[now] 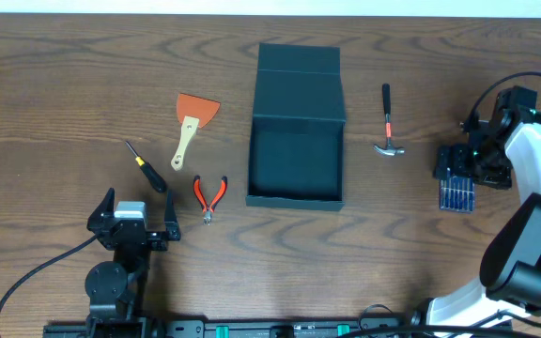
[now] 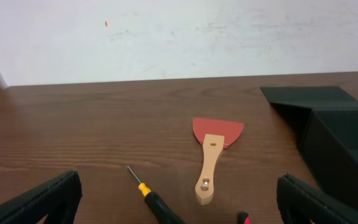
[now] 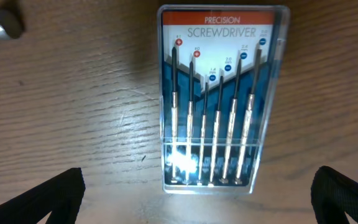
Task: Pack container
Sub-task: 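Move the right gripper over the clear screwdriver set case, then lower the right gripper and close it on the screwdriver case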
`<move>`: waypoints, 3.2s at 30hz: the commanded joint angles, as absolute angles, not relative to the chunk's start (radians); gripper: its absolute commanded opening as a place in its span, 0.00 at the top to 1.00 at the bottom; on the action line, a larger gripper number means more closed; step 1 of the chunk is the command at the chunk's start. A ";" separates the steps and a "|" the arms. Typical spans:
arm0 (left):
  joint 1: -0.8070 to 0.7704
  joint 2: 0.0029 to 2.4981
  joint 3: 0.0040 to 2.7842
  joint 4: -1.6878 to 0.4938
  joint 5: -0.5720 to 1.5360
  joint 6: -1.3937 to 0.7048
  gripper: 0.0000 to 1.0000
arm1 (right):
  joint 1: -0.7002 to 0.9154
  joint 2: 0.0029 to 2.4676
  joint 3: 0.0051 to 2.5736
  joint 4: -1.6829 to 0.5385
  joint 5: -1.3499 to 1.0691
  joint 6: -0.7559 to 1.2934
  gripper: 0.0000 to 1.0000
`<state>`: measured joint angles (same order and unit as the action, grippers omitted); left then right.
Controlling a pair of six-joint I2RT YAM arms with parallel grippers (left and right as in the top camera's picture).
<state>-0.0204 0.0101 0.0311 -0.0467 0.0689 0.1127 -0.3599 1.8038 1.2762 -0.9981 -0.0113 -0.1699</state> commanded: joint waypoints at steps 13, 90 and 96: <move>-0.019 0.004 0.004 -0.062 0.079 0.127 0.01 | -0.368 1.837 1.203 -0.866 0.029 -0.226 0.01; -0.019 0.004 0.004 -0.062 0.078 0.127 0.01 | -0.429 1.898 1.092 -0.722 -0.076 -0.214 0.37; -0.019 0.004 0.004 -0.062 0.079 0.127 0.01 | -0.429 1.898 1.092 -0.722 -0.076 -0.213 0.48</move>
